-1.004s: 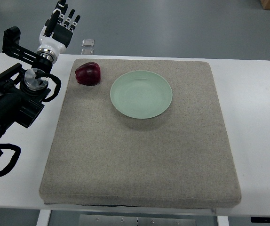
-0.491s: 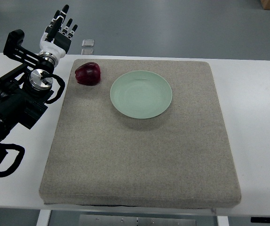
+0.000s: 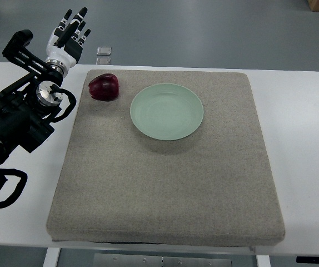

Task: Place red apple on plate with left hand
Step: 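Reach the left hand forward over the red apple, fingers open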

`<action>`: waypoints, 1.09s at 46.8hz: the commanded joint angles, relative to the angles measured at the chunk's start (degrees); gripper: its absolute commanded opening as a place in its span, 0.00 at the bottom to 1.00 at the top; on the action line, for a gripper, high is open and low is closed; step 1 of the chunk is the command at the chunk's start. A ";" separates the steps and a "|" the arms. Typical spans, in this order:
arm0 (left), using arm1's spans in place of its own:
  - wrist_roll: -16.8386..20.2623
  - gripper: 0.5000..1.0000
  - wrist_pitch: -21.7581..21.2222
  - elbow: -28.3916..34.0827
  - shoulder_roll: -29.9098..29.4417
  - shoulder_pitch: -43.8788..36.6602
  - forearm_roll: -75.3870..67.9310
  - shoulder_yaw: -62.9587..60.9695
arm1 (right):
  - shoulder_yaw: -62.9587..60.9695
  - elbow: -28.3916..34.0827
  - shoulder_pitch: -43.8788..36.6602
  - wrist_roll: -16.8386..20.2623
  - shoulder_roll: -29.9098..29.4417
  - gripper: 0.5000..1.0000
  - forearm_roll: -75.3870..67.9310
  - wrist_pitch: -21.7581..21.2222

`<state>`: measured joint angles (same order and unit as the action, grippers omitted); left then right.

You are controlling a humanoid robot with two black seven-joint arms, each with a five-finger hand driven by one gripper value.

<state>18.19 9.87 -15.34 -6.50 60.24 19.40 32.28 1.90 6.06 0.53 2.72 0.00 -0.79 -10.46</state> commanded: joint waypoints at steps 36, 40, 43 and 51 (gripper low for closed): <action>-1.41 0.96 1.64 -9.44 -8.79 7.17 -53.14 -17.78 | 0.03 0.01 0.00 0.00 0.00 0.86 0.00 0.00; -1.49 0.96 2.26 -11.64 -9.93 7.26 -59.47 -21.55 | -0.06 0.01 0.00 0.00 0.00 0.86 0.00 0.00; -1.41 0.95 2.44 -12.61 -10.81 7.52 -62.03 -25.33 | -0.06 0.01 0.00 0.00 0.00 0.86 0.00 0.00; -1.32 0.94 2.44 -12.96 -12.31 8.22 -64.14 -33.33 | -0.06 -0.08 0.00 0.00 0.00 0.86 0.00 0.00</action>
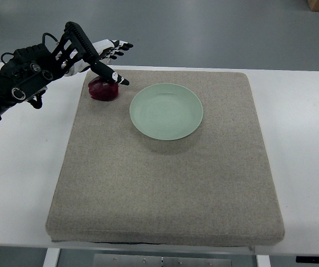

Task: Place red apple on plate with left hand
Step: 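Reach the left hand forward over the red apple, fingers open, then close the left hand's fingers around the red apple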

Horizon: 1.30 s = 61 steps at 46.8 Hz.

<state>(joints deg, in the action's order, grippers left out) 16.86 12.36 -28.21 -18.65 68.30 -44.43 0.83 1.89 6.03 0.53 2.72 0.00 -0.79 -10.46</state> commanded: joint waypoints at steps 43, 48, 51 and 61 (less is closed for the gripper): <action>0.11 0.85 -6.82 1.14 0.80 -0.18 -14.46 -6.01 | 0.05 0.04 0.00 0.00 0.00 0.86 0.00 0.00; 0.11 0.72 -6.82 1.14 0.89 -0.27 -14.55 -6.01 | -0.04 0.04 0.00 0.00 0.00 0.86 0.00 0.00; 0.11 0.64 -6.82 1.14 0.89 -0.27 -14.81 -6.01 | -0.04 0.04 0.00 0.00 0.00 0.86 0.00 0.00; 0.11 0.35 -7.52 1.23 0.89 -0.27 -17.01 -6.10 | -0.04 0.04 0.00 0.00 0.00 0.86 0.00 0.00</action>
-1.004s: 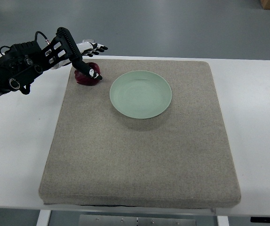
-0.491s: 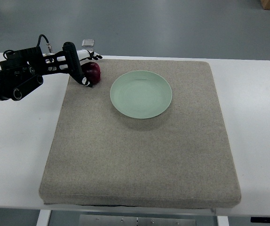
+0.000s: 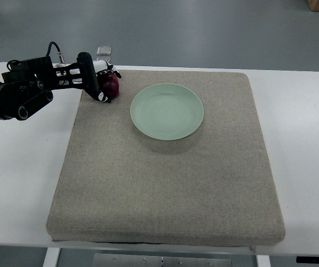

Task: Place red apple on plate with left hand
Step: 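Close the left hand's fingers around the red apple, then carry the apple with the left hand over the green plate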

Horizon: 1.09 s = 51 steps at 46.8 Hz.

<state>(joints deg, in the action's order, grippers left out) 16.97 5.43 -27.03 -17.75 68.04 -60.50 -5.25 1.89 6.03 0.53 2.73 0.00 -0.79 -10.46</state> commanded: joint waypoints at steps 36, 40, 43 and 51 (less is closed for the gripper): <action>0.08 0.30 -4.28 -6.28 1.58 2.27 -0.94 2.26 | -0.05 0.03 0.00 0.00 0.00 0.86 0.00 0.00; 0.43 0.31 -4.90 -8.04 1.58 2.62 -1.02 4.46 | 0.04 -0.06 0.00 0.00 0.00 0.86 0.00 0.00; 0.43 0.31 -6.12 -9.36 1.67 2.62 -1.20 5.16 | -0.05 0.03 0.00 0.00 0.00 0.86 0.00 0.00; 0.43 0.33 -8.15 -11.12 3.34 2.36 -1.46 5.08 | -0.05 0.03 0.00 0.00 0.00 0.86 0.00 0.00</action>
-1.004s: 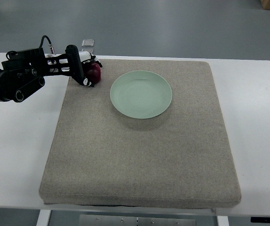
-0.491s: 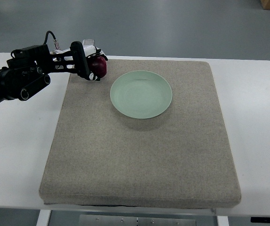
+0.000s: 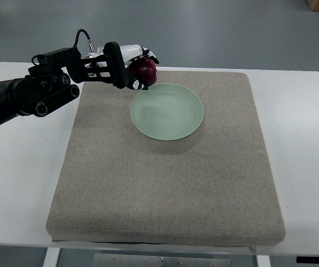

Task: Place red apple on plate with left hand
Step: 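Carry the apple with the left hand over the green plate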

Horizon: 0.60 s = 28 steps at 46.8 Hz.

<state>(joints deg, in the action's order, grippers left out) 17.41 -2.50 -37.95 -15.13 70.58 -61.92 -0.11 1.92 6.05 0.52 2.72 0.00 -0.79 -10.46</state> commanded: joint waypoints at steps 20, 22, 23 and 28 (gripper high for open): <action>-0.01 0.42 -0.23 -0.02 5.73 -2.02 -0.48 -0.50 | -0.08 0.01 0.01 0.01 0.00 0.86 0.00 0.00; -0.01 0.46 -0.23 0.06 6.17 -2.29 -0.48 -0.59 | 0.01 0.01 0.01 0.01 0.00 0.86 0.00 0.00; -0.01 0.47 -0.23 0.15 6.34 -2.29 -0.48 -0.59 | 0.01 0.01 0.01 0.01 0.00 0.86 0.00 0.00; -0.01 0.49 -0.23 0.42 6.78 -2.81 -0.57 -0.68 | -0.08 0.01 0.01 0.01 0.00 0.86 0.00 0.00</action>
<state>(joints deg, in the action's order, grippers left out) 17.41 -2.73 -37.72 -8.70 68.20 -62.40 -0.70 1.91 6.05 0.53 2.73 0.00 -0.79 -10.46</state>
